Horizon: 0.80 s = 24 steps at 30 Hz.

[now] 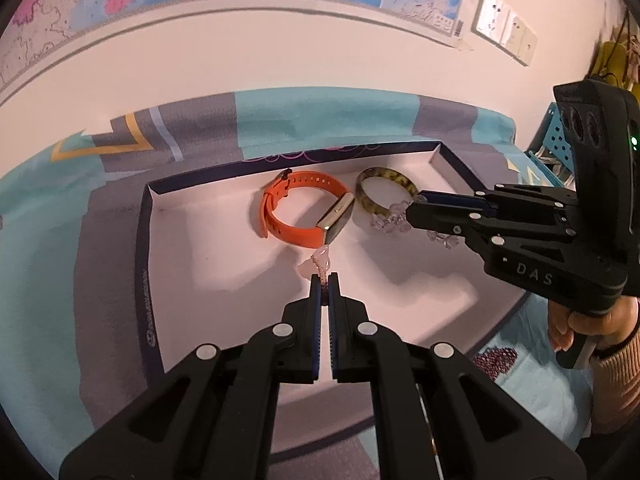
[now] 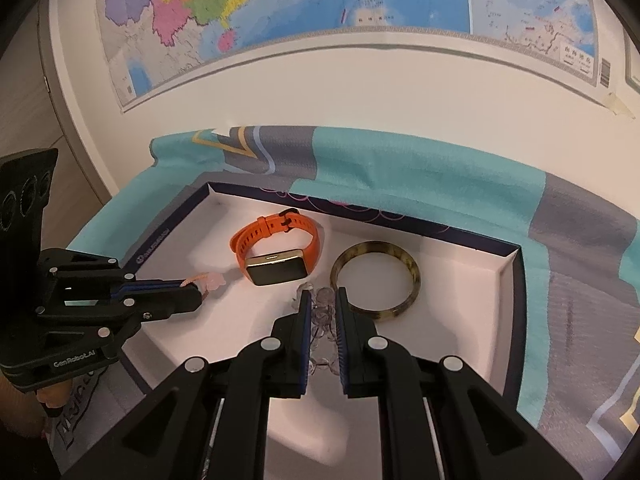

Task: Organize jewelry
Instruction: 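Open left tool releasing hair tie in box while right tool releases crystal bracelet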

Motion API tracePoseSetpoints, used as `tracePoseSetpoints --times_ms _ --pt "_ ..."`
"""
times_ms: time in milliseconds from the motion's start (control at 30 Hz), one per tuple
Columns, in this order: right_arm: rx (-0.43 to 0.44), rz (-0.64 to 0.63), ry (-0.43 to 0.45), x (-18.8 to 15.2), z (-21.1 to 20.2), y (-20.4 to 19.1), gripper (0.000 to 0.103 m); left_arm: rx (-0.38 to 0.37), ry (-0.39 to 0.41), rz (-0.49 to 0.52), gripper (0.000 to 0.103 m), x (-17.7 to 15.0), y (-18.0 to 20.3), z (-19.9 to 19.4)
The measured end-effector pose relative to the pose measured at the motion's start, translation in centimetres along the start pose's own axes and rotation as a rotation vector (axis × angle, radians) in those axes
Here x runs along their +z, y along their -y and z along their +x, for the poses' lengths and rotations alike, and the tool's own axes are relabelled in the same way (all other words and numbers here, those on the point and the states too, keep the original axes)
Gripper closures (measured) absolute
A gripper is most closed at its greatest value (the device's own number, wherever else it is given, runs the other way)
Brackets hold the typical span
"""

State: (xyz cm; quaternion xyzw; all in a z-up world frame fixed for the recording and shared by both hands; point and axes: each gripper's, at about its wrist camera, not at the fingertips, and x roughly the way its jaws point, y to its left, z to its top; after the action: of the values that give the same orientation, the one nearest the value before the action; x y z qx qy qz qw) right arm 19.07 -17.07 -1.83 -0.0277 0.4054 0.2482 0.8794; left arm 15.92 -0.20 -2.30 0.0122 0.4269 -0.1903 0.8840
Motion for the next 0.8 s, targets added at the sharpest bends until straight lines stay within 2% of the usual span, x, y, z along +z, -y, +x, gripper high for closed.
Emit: tracePoseSetpoints --times_ms 267,467,500,567,800 --pt "-0.013 -0.001 -0.023 -0.3 0.6 0.0 0.092 0.000 -0.033 -0.022 0.099 0.3 -0.5 1.5" --pt "-0.023 0.021 -0.021 -0.3 0.4 0.5 0.090 0.005 -0.032 -0.027 0.092 0.2 -0.5 1.5" --pt "-0.026 0.021 -0.019 -0.3 0.2 0.5 0.089 0.008 -0.030 -0.027 0.090 0.2 -0.5 1.5" --pt "-0.027 0.026 -0.013 -0.4 -0.1 0.6 0.085 0.018 -0.017 -0.032 0.076 0.1 -0.6 1.0" --pt "-0.015 0.039 0.033 -1.4 -2.9 0.5 0.079 0.073 0.077 0.007 0.065 -0.8 -0.1 -2.9"
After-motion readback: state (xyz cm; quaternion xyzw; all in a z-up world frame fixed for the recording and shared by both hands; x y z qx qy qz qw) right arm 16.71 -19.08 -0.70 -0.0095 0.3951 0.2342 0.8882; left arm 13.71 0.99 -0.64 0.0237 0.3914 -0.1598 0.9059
